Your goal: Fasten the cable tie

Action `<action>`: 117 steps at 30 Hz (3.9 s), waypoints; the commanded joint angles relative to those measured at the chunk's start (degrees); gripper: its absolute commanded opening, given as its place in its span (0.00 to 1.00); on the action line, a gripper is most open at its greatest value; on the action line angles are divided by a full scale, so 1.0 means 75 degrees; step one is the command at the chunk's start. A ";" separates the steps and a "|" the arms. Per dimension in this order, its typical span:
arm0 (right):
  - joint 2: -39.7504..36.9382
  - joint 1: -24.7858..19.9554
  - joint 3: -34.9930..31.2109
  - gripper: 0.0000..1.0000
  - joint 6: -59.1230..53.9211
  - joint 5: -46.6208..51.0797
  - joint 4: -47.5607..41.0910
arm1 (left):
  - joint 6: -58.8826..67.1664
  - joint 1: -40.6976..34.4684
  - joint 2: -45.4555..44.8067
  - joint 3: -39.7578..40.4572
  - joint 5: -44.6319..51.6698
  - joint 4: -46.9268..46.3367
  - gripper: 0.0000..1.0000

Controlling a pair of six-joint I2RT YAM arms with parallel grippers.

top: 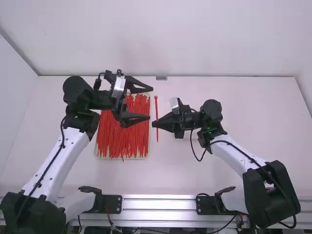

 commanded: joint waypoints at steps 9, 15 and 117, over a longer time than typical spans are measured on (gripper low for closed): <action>0.0047 0.0219 0.0213 0.00 0.0017 -0.0114 0.0044 | -0.0863 -0.0023 0.0420 0.0079 0.0073 0.0399 0.83; 0.0047 0.0242 0.0210 0.00 0.0017 -0.0114 0.0044 | -0.0883 -0.0125 0.0440 0.0079 -0.0192 0.0315 0.49; 0.0047 -0.0880 -0.0391 0.98 -1.1733 -0.1309 0.0026 | -0.6945 -0.0047 0.3544 0.1836 -0.1483 -0.0219 0.02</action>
